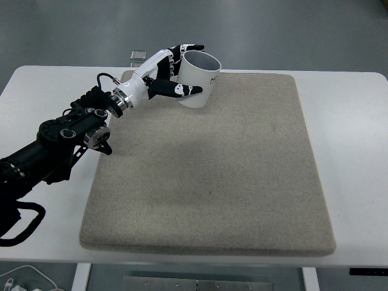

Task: Flip white cup upright
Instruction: 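Lower the upright cup onto the mat with the left hand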

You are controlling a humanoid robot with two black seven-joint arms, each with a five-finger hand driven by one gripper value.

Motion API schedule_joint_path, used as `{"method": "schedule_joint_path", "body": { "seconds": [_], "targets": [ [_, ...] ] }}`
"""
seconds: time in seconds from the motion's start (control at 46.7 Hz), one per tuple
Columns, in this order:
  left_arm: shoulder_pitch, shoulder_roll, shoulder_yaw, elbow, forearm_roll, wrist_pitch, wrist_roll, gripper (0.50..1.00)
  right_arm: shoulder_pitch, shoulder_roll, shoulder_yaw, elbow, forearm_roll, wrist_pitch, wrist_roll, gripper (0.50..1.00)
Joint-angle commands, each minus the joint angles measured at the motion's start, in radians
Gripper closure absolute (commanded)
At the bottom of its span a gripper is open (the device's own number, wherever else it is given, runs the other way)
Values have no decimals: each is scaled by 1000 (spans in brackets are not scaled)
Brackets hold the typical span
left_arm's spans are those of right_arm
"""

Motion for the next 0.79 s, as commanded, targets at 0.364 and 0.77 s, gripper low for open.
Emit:
{"method": "schedule_joint_path", "body": {
  "seconds": [0.364, 0.77],
  "targets": [
    [64, -44, -1, 22, -11, 12, 0, 1000, -3, 0, 0, 2, 0, 0, 0, 570],
    [86, -46, -1, 50, -7, 35, 0, 973, -3, 0, 2, 2, 1, 0, 0, 570]
  ]
}}
